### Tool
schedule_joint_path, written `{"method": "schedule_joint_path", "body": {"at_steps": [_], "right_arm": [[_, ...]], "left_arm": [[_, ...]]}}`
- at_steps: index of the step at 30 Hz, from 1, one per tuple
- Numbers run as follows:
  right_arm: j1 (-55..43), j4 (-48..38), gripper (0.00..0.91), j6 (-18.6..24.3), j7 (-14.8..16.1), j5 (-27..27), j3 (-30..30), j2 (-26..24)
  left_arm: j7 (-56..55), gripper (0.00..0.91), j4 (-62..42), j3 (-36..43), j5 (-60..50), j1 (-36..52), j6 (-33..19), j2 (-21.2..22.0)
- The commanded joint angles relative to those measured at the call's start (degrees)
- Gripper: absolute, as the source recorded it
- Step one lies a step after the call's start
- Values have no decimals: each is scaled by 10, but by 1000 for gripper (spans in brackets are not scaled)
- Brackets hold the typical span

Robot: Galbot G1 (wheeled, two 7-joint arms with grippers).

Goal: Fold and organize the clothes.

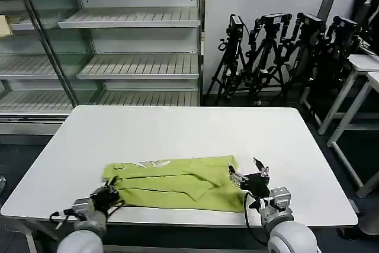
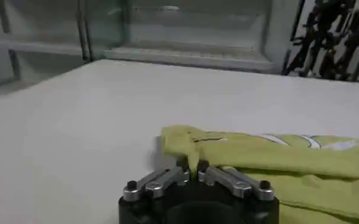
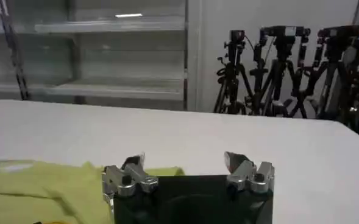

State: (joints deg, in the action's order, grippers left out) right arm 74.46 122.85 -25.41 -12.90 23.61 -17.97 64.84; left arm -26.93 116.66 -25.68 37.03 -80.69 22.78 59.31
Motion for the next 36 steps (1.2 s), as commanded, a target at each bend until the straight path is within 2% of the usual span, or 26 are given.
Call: {"method": "schedule_joint_path", "body": {"at_steps": [1, 6, 11, 18, 23, 28, 36], "right_arm": [[-4, -4, 907, 2, 2, -2, 2, 1], [-5, -4, 907, 5, 3, -4, 4, 2], [-5, -5, 907, 7, 3, -6, 4, 4], [1, -3, 907, 8, 3, -11, -2, 2], [4, -1, 907, 8, 3, -14, -8, 1], [7, 1, 907, 8, 3, -14, -16, 0], [12, 3, 907, 9, 3, -15, -31, -2]], "left_arm": [[76, 10, -13, -208, -38, -66, 10, -152], [105, 10, -39, -279, -82, -104, -4, -214], [126, 10, -28, -281, -134, -103, -15, -217], [121, 10, 80, -154, -189, -72, -12, -148], [114, 10, 124, -17, -242, -45, -1, -114], [114, 10, 117, 79, -287, -28, 1, -82], [111, 10, 79, 151, -302, 12, 0, -43]]}}
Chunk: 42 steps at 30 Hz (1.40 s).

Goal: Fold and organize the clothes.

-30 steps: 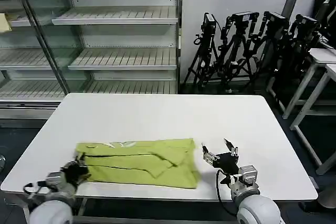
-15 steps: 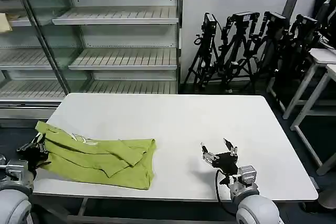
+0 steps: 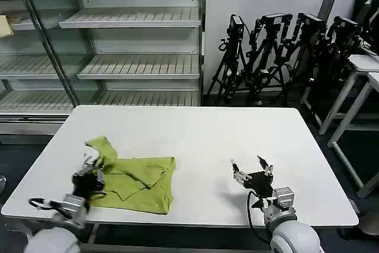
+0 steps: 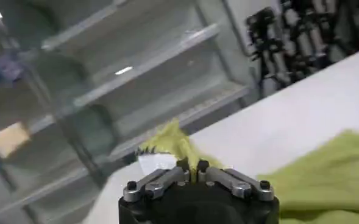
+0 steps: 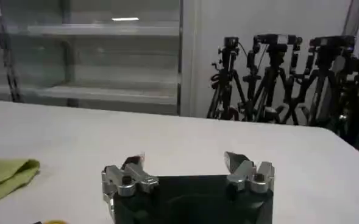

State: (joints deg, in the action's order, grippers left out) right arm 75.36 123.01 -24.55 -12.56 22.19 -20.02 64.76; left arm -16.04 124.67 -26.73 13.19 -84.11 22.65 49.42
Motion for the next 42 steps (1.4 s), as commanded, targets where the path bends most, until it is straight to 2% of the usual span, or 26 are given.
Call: {"method": "schedule_joint_path", "body": {"at_steps": [1, 6, 14, 20, 27, 42], "right_arm": [[3, 2, 907, 0, 0, -1, -12, -1], [7, 2, 907, 0, 0, -1, -18, -1], [5, 0, 907, 1, 1, -6, -13, 6], [6, 2, 907, 1, 1, -8, -12, 7], [10, 5, 907, 1, 2, -8, -19, 4], [5, 0, 907, 0, 2, -16, -9, 11]], "left_arm": [[1, 10, -4, 166, -63, 50, 2, 59], [-1, 20, 4, 177, -58, 59, 7, 66], [-9, 10, 33, 152, -16, 54, 14, 54], [-20, 10, 17, 180, -12, 62, 17, 76], [-35, 10, 18, 168, 32, 106, 29, 83], [-54, 10, 15, 185, 77, 109, 49, 108]]}}
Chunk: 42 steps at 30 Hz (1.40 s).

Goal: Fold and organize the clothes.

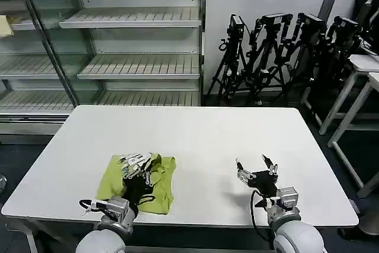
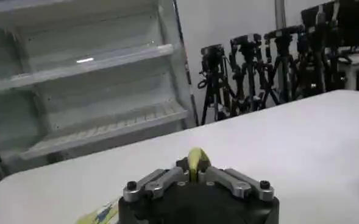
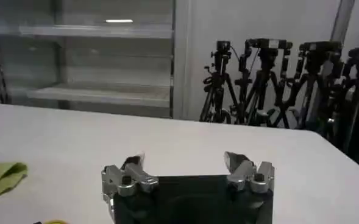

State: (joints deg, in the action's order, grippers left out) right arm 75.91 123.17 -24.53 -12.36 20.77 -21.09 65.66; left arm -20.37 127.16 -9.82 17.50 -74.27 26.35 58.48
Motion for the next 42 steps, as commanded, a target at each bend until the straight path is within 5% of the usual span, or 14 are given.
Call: {"method": "schedule_joint_path", "body": {"at_steps": [1, 4, 5, 7, 21, 31, 42], "right_arm": [[-1, -1, 907, 0, 1, -2, 3, 2], [-2, -2, 907, 0, 1, -3, 5, 3], [-2, -2, 907, 0, 1, -3, 6, 3], [-2, -3, 907, 0, 1, -3, 6, 2], [-9, -9, 907, 1, 3, -3, 14, 3], [-15, -8, 907, 9, 6, -2, 20, 4], [-12, -7, 907, 11, 7, -7, 28, 4]], "left_arm": [[-12, 20, -16, 17, 33, 12, 12, 21], [-17, 20, -29, 19, 29, 14, 9, 27], [-17, 252, -32, 19, 30, 13, 10, 27], [-17, 907, -34, 22, 30, 12, 8, 30], [11, 907, 20, 7, 24, 1, -84, 46], [10, 907, -38, -201, 51, -96, -80, 23], [49, 907, -127, -252, 212, -101, -52, 36]]}}
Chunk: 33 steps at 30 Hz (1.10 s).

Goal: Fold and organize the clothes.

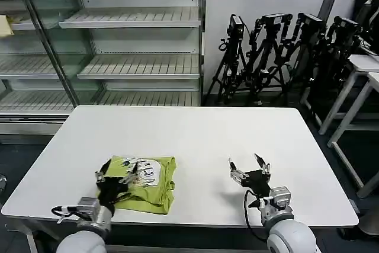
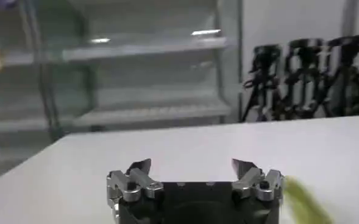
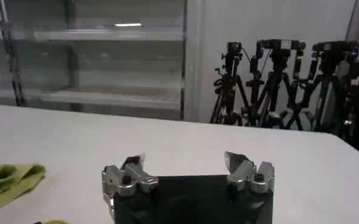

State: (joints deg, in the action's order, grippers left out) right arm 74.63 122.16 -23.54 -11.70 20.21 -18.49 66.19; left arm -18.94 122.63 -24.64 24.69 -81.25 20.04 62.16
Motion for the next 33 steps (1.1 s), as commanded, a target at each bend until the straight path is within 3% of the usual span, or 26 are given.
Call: {"method": "schedule_joint_path", "body": {"at_steps": [1, 11, 12, 14, 15, 33], "right_arm": [[0, 3, 907, 1, 0, -2, 2, -2], [-3, 2, 907, -1, 1, -7, 7, 4], [-3, 1, 907, -1, 1, -7, 8, 4], [-3, 1, 907, -1, 1, -8, 9, 5], [-3, 1, 907, -1, 1, -8, 9, 4], [-2, -2, 907, 0, 1, -8, 10, 5]], "left_arm": [[43, 907, -87, -105, 149, -30, 11, -2], [119, 907, -118, -99, 167, -11, 10, 0], [123, 816, -121, -97, 172, -7, 13, 1], [127, 101, -133, -92, 171, 1, 23, 2], [127, 20, -135, -90, 172, 3, 25, 3], [168, 20, -125, -82, 187, -7, 9, 12]]}}
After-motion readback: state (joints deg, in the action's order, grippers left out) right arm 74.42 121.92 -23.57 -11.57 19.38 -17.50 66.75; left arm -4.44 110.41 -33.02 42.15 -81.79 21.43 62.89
